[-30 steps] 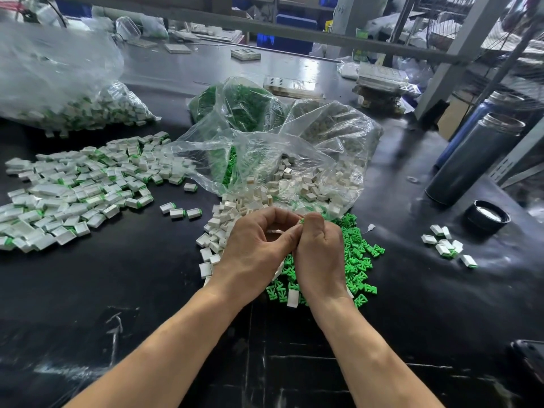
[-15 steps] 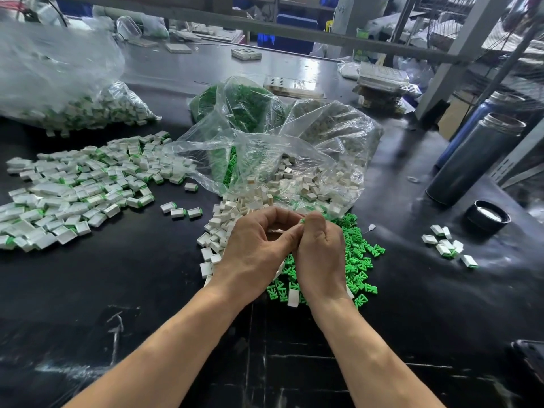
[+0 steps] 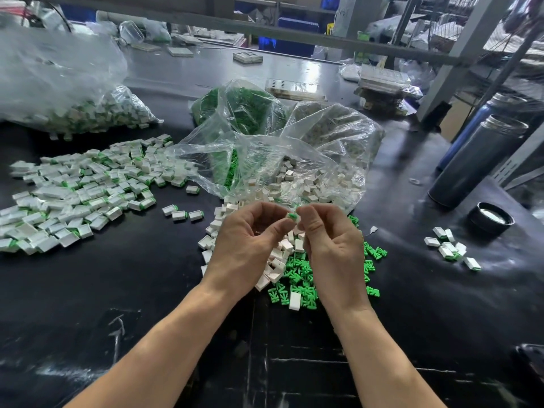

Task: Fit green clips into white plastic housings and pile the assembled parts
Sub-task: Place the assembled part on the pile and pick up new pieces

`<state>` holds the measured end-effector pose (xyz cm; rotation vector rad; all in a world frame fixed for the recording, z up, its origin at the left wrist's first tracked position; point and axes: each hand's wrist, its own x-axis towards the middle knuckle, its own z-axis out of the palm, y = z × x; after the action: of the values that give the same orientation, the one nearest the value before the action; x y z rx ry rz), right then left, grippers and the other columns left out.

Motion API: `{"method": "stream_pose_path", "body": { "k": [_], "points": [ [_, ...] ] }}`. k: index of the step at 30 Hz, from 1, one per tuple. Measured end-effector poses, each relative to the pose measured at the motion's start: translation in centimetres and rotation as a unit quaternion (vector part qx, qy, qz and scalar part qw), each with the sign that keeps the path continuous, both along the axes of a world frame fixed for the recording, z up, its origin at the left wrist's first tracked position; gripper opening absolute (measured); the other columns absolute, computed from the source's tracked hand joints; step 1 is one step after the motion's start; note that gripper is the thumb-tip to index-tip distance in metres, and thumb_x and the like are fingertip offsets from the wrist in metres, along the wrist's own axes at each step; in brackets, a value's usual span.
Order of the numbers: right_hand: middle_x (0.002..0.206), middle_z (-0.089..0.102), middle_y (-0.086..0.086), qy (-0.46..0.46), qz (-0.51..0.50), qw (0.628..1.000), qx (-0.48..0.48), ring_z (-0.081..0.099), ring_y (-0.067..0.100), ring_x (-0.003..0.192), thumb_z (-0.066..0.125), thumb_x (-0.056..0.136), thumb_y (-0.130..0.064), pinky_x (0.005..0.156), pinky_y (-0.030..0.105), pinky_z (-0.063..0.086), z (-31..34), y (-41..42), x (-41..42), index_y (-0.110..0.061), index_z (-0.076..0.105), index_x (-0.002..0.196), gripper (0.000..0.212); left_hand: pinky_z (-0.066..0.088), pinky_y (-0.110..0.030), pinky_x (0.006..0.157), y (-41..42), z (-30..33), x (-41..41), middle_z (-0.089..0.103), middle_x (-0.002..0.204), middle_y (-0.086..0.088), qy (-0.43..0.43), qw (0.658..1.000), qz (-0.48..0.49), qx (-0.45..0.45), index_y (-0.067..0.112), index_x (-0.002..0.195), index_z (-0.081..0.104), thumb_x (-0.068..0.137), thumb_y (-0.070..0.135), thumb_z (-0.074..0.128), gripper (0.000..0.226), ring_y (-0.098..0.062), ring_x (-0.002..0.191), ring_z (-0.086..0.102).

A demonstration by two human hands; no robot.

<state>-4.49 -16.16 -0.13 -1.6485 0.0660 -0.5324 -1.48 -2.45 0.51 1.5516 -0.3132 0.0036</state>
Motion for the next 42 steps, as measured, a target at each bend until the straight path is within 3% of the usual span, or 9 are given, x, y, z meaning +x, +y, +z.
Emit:
{"method": "stream_pose_path", "body": {
  "k": [3,10,14,17,21,23,29,38,42],
  "points": [
    [0.085,0.073,-0.008,-0.004,0.004,0.999,-0.041,0.063,0.008,0.076,0.072,0.097,-0.027,0.073,0.031,0.051,0.0,0.0,0.0,-0.026,0.074,0.094,0.004,0.053,-0.019,0.071,0.1,0.1,0.1,0.076,0.086,0.003,-0.004,1.000,0.007,0.011,0.019,0.097,0.075,0.091,0.020,0.076,0.007,-0.005,0.076,0.068],
    [0.085,0.075,-0.006,0.015,-0.014,0.998,-0.056,0.069,0.010,0.081,0.071,0.098,-0.021,0.072,0.022,0.054,-0.1,0.0,-0.2,-0.023,0.073,0.089,0.010,0.060,-0.031,0.072,0.2,0.0,-0.2,0.073,0.085,0.009,-0.066,0.991,0.030,0.113,0.025,0.101,0.071,0.088,0.022,0.080,0.017,-0.011,0.078,0.070],
    [0.081,0.074,-0.012,0.037,-0.019,0.998,-0.051,0.068,0.005,0.076,0.069,0.100,-0.024,0.069,0.019,0.052,-0.1,0.3,0.0,-0.023,0.074,0.090,0.011,0.053,-0.015,0.065,0.6,0.1,-0.1,0.071,0.083,0.014,-0.131,0.968,0.058,0.207,0.029,0.102,0.072,0.090,0.026,0.079,0.015,-0.005,0.074,0.067],
    [0.068,0.066,-0.020,0.052,-0.041,0.997,-0.049,0.058,-0.001,0.064,0.068,0.100,-0.031,0.060,0.013,0.043,-0.2,-0.1,0.2,-0.023,0.073,0.088,0.016,0.054,-0.012,0.071,2.0,0.1,0.7,0.067,0.091,0.017,-0.150,0.952,0.088,0.252,0.028,0.107,0.068,0.092,0.025,0.074,0.016,0.002,0.082,0.065],
    [0.066,0.064,-0.019,0.087,-0.079,0.988,-0.099,0.057,0.001,0.061,0.069,0.099,-0.034,0.057,0.013,0.041,-0.5,-0.9,0.4,-0.024,0.072,0.085,0.018,0.060,-0.037,0.086,5.0,-0.1,2.9,0.064,0.109,-0.001,-0.134,0.918,0.211,0.307,0.016,0.114,0.069,0.095,0.022,0.069,0.020,-0.015,0.095,0.065],
    [0.071,0.066,-0.013,0.108,-0.090,0.980,-0.138,0.059,0.003,0.065,0.068,0.099,-0.034,0.063,0.022,0.048,-0.6,-1.2,0.5,-0.024,0.072,0.086,0.017,0.058,-0.047,0.091,6.4,-0.5,3.8,0.066,0.110,-0.008,-0.114,0.889,0.263,0.358,0.013,0.113,0.073,0.095,0.022,0.071,0.020,-0.024,0.100,0.065],
    [0.079,0.069,-0.011,0.157,-0.104,0.957,-0.221,0.064,0.016,0.077,0.066,0.099,-0.037,0.075,0.039,0.056,-0.7,-1.6,0.6,-0.025,0.072,0.089,0.018,0.048,-0.051,0.098,7.7,-1.4,5.0,0.068,0.114,-0.014,-0.053,0.816,0.308,0.486,0.018,0.113,0.076,0.095,0.028,0.071,0.021,-0.036,0.110,0.061],
    [0.081,0.069,-0.013,0.178,-0.117,0.945,-0.247,0.066,0.014,0.080,0.067,0.098,-0.036,0.078,0.038,0.057,-0.5,-1.9,0.5,-0.026,0.072,0.089,0.015,0.044,-0.053,0.100,7.7,-2.1,5.1,0.067,0.114,-0.015,-0.057,0.807,0.321,0.492,0.014,0.118,0.073,0.098,0.026,0.068,0.024,-0.036,0.112,0.059],
    [0.086,0.071,-0.013,0.184,-0.127,0.942,-0.249,0.067,0.014,0.085,0.068,0.098,-0.034,0.081,0.037,0.057,-0.3,-2.3,0.6,-0.028,0.073,0.093,0.009,0.045,-0.053,0.102,7.2,-1.5,4.7,0.066,0.116,-0.014,-0.083,0.833,0.310,0.451,0.011,0.120,0.070,0.096,0.020,0.070,0.026,-0.034,0.112,0.060]
  ]
}}
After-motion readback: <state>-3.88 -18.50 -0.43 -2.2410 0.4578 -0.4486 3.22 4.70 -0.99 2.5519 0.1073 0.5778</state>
